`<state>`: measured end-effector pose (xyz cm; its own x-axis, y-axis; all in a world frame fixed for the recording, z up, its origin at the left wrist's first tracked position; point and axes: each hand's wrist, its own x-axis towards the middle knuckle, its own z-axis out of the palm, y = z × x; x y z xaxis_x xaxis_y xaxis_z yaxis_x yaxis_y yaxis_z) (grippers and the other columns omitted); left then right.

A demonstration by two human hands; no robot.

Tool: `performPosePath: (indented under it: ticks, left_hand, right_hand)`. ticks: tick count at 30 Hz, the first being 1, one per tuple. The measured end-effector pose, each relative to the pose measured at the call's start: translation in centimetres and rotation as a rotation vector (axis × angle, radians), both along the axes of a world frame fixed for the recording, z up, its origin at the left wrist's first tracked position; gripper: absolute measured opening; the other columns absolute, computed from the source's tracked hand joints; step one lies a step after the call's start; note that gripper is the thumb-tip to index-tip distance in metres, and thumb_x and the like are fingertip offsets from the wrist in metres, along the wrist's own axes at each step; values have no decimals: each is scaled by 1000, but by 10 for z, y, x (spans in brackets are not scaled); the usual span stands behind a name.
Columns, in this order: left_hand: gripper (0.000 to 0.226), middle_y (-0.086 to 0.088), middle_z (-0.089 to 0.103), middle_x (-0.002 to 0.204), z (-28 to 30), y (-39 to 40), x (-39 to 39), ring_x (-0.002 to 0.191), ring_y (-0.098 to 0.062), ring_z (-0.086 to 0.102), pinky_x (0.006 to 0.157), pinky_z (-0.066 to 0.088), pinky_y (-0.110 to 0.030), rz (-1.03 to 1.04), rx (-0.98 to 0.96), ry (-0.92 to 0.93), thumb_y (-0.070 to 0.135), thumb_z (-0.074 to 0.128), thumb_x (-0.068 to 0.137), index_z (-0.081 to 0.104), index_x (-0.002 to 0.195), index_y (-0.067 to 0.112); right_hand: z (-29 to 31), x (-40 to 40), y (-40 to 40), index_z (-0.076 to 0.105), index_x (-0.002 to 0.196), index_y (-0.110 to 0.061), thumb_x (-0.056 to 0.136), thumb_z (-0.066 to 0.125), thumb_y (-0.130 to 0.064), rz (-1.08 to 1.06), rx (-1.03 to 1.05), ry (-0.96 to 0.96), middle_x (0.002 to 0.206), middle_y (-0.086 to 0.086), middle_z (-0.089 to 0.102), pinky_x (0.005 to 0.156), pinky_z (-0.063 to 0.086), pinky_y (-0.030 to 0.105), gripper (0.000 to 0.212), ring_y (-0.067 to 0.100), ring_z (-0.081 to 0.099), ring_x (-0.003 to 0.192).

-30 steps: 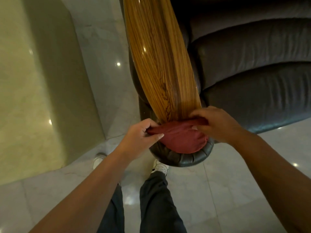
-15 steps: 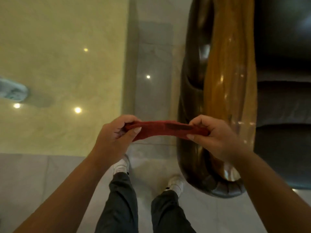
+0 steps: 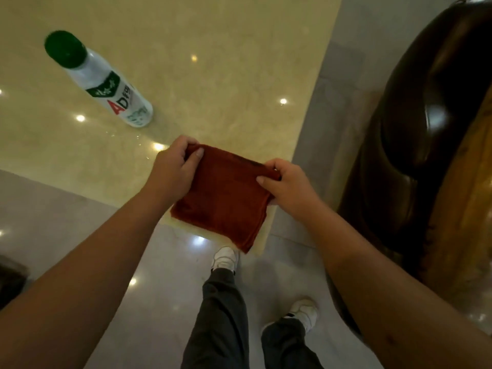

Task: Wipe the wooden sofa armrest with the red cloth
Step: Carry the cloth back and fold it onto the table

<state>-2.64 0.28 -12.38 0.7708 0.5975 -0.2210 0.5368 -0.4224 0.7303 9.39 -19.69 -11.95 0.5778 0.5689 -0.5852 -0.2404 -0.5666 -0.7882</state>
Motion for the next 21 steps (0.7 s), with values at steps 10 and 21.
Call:
performPosePath:
  ticks: [10, 21]
  left_hand:
    - [46, -22, 58, 120, -46, 18, 67, 102, -43, 57, 77, 52, -52, -319, 542, 166, 27, 56, 92, 44, 131, 6]
    - [69, -14, -3, 161, -65, -20, 19, 146, -36, -8, 116, 5, -56, -631, 571, 355, 62, 28, 91, 7, 151, 35]
  right_hand:
    - [-36, 32, 32, 48, 131, -15, 84, 71, -27, -51, -406, -663, 132, 6, 51, 95, 40, 26, 54, 21, 47, 119]
    - [-73, -32, 23, 0, 153, -27, 92, 29, -63, 456, -469, -853, 162, 11, -8, 117, -5, 50, 77, 33, -17, 146]
